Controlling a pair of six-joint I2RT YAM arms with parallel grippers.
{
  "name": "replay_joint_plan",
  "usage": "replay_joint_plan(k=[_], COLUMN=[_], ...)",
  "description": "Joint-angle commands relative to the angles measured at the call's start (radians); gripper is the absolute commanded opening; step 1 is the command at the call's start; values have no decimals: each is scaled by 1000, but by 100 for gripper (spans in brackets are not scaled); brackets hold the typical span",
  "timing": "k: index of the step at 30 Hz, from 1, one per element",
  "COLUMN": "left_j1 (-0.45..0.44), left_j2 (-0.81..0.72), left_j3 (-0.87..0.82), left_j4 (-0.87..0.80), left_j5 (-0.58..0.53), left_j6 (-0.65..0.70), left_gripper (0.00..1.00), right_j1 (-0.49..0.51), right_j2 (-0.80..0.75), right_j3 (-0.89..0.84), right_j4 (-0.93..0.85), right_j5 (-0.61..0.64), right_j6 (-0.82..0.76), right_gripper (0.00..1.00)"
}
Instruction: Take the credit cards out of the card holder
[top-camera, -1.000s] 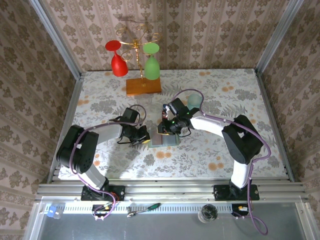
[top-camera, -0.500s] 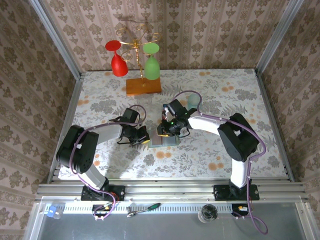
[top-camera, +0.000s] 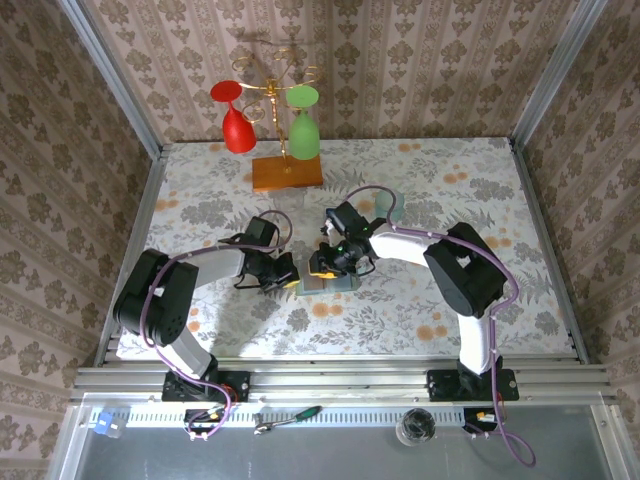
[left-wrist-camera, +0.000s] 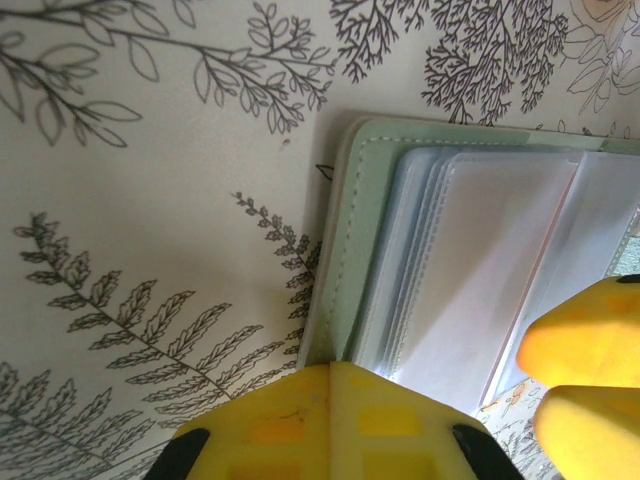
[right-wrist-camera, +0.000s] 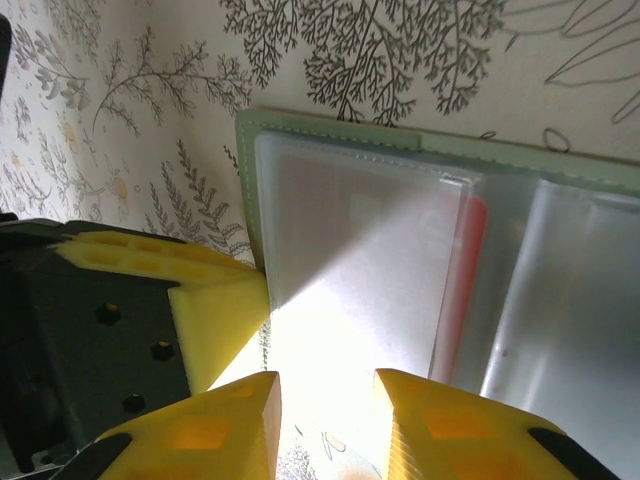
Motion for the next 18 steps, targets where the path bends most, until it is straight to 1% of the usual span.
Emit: replay_joint_plan(k=[1, 6, 12, 18], left_j1=[9, 11, 12, 12], left_j2=[9, 7, 6, 7], left_j3=[-22, -24, -26, -28], left_j4=[-16, -15, -13, -15], left_j5=[0, 2, 3, 1], left_j6=[15, 17, 17, 18], left_gripper=[0, 0, 0, 0], right_j1=[11, 14, 14, 14], right_j2=[28, 41, 60, 26], right_j3=[39, 44, 62, 56], right_j4=[6, -6, -71, -143], right_j5=[-34, -19, 24, 114], right_j6=[15, 12, -12, -40], right_gripper=[29, 27, 27, 27])
